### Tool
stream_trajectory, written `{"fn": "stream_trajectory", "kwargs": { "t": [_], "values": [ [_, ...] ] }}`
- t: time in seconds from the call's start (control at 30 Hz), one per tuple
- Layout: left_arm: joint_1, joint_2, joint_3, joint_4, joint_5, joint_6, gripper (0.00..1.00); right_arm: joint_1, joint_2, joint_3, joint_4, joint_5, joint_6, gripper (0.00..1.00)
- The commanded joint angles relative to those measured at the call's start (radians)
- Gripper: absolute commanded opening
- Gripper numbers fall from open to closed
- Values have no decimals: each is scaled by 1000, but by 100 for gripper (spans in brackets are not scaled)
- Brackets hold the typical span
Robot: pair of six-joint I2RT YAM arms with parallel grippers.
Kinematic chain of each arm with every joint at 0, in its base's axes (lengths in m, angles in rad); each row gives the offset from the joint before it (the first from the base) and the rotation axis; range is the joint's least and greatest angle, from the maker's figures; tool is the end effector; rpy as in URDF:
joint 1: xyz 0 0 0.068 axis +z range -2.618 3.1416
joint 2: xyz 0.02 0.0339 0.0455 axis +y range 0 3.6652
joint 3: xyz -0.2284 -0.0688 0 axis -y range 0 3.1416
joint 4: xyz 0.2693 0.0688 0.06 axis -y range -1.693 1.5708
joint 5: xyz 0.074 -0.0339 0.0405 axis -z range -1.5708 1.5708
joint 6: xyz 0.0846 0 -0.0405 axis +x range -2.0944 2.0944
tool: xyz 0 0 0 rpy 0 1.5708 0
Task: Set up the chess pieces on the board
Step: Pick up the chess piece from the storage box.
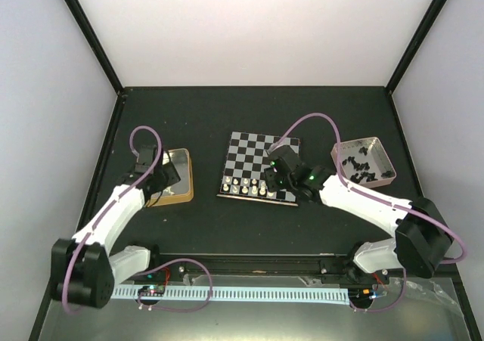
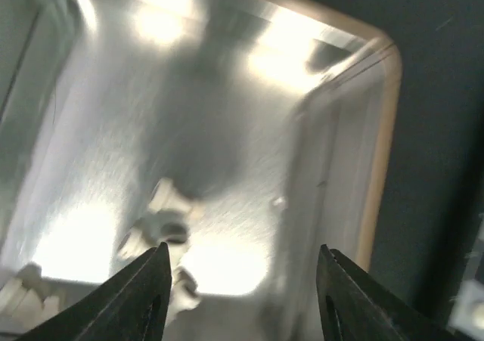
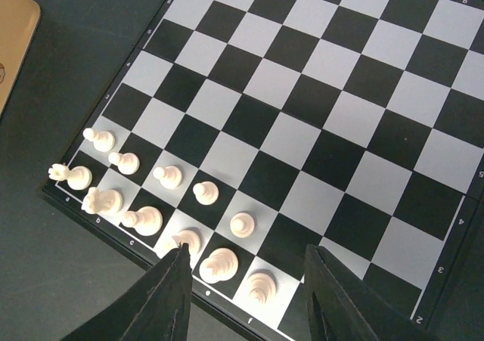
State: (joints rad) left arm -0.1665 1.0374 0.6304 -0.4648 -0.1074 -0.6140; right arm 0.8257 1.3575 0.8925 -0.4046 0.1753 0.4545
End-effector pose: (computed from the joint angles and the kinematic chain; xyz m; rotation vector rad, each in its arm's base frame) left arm 0.2743 -0.0369 0.1376 -0.5898 2.3757 -0.2177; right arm 0.2419 0.2405 0.1494 -0.3755 2.4271 0.3632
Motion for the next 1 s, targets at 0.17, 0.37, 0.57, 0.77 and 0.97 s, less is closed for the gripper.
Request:
{"fn": "stream_trajectory", "kwargs": {
  "t": [0.17,0.37,0.57,0.77,0.97],
  "values": [
    [123,318,95,-148,169,12,54,-19,30,46,10,-3,-7,42],
    [162,412,150,-85,144,-27,56,-24,44,56,17,1,-22,41],
    [169,490,185,-61,146,-37,43,-33,52,63,18,7,-38,39],
    [168,532,201,-65,134,-40,41,-39,55,65,25,10,-46,38],
    [171,553,223,-53,110,-17,39,-41,66,76,30,8,-53,37]
  ]
}}
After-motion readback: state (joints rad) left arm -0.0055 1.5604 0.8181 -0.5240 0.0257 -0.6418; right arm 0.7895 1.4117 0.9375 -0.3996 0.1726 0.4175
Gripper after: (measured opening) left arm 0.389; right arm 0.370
